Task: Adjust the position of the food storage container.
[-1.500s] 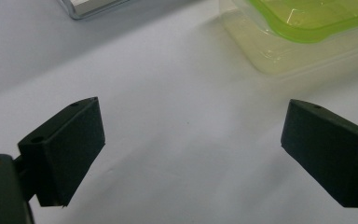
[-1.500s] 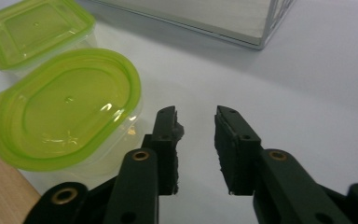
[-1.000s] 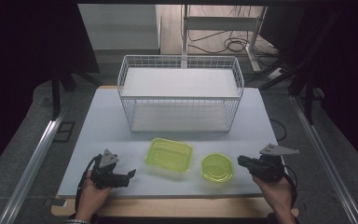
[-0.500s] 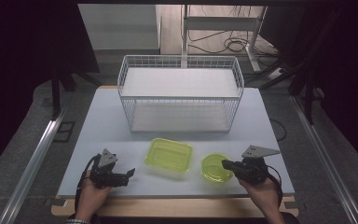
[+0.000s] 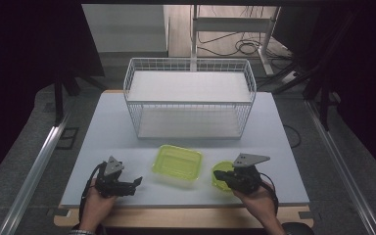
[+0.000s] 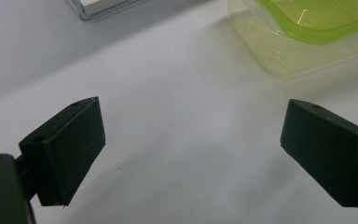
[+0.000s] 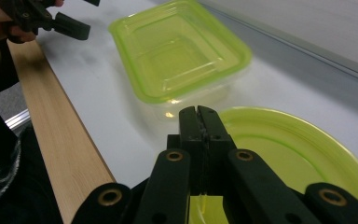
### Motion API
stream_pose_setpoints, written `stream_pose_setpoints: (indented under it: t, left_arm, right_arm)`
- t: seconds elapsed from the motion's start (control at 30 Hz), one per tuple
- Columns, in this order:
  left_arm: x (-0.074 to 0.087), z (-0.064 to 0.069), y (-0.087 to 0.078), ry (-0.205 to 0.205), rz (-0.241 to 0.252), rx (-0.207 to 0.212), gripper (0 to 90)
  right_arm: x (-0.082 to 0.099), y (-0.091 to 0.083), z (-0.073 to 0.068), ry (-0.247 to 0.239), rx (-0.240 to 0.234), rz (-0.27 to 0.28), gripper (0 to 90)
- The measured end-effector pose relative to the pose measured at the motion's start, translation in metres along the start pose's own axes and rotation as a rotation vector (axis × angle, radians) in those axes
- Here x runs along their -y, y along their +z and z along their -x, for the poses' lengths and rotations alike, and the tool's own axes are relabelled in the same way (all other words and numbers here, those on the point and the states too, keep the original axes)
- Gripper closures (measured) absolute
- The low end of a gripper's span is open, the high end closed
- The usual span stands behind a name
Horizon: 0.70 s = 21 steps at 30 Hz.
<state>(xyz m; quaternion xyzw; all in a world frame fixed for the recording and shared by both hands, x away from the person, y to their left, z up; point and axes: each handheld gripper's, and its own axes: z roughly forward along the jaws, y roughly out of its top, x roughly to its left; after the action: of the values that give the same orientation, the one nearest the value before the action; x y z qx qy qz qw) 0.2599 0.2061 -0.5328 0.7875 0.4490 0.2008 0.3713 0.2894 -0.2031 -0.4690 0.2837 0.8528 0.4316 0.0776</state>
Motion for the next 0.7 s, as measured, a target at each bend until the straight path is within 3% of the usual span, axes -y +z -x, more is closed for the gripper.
stream_pose_setpoints:
  t: [0.23,0.3,0.7]
  left_arm:
    - [0.000,0.001,0.001,0.004,-0.003,0.001,6.2]
    - [0.000,0.001,0.001,0.006,-0.003,0.001,6.2]
    - [0.000,0.001,0.001,0.010,-0.007,0.004,6.3]
  right_arm:
    - [-0.006,0.022,-0.012,-0.043,-0.002,-0.042,89.7]
    - [-0.005,0.028,-0.016,-0.070,0.017,-0.071,89.8]
    - [0.002,0.015,-0.003,-0.054,0.041,-0.082,89.7]
